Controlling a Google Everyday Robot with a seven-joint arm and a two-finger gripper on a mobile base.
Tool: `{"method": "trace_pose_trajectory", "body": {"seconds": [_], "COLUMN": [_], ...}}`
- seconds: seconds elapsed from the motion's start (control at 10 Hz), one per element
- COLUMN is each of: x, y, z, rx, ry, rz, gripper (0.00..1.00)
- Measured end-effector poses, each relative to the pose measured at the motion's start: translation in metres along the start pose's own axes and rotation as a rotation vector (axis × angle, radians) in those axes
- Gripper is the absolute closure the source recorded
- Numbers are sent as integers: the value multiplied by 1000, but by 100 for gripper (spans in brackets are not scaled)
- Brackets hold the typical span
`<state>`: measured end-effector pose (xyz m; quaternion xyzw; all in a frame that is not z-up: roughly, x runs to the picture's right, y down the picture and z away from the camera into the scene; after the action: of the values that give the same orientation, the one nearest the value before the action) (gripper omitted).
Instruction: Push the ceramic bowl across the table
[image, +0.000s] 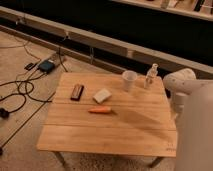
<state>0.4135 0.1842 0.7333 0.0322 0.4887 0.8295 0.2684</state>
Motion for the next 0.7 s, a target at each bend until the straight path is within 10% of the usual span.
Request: {"method": "trace_pose_trajectory", "body": {"seconds": [0.7], "x": [1], "y": [3], "z": [-1], "rx": [-1], "ry": [-1], "rz": [-5], "gripper": [35]}}
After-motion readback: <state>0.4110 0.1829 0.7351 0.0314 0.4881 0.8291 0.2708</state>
